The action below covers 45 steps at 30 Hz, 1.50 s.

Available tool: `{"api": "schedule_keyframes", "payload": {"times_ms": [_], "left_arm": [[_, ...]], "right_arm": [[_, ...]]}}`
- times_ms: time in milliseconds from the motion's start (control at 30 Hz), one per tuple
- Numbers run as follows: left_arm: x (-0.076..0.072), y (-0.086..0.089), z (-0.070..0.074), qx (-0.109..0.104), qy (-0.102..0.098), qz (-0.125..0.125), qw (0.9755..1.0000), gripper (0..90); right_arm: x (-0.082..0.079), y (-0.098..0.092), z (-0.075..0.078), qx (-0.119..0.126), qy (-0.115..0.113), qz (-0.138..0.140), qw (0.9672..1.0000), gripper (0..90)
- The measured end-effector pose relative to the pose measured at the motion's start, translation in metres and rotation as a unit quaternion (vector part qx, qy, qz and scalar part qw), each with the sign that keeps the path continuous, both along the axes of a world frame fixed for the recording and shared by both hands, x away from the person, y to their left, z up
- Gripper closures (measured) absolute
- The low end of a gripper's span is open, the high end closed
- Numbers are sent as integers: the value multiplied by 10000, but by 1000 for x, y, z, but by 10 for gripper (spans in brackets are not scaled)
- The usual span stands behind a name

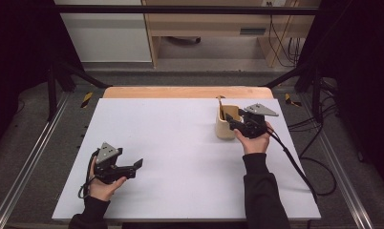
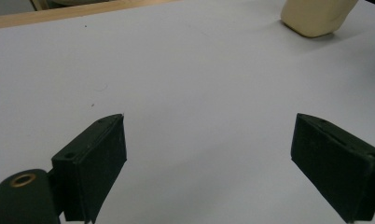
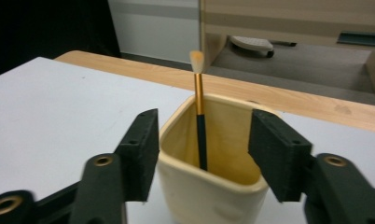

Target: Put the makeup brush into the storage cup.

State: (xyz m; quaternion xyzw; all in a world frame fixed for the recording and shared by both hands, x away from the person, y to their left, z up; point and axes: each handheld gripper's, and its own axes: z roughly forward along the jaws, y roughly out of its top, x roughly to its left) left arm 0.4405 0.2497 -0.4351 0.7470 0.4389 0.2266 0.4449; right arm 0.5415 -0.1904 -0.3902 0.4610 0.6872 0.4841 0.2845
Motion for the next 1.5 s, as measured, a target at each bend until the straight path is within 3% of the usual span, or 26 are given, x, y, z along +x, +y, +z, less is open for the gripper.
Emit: {"api": "schedule_keyframes", "payload": {"times_ms": [200,500,667,733,1000,1500], "left_arm": [[0,0,1,-1,-7,-6,10000,97],[-1,0,2,-9,-18,-15,10000,97],[-1,1,2,0,-29,-16,10000,97],[-1,1,2,-5,-26,-21,10000,96],[-1,2,2,-38,-39,-44,10000,92],[-1,4,2,-23,-23,-93,10000,88]], "right_arm": [[-21,-3,0,30,84,157,9998,294],[-47,-5,-1,23,169,465,9988,222],[-64,-8,-7,-107,173,619,9979,126],[-70,-11,-9,-42,198,694,9974,102],[-87,-22,-21,-86,293,804,9963,62],[-96,-34,-37,-100,402,771,9962,55]]}}
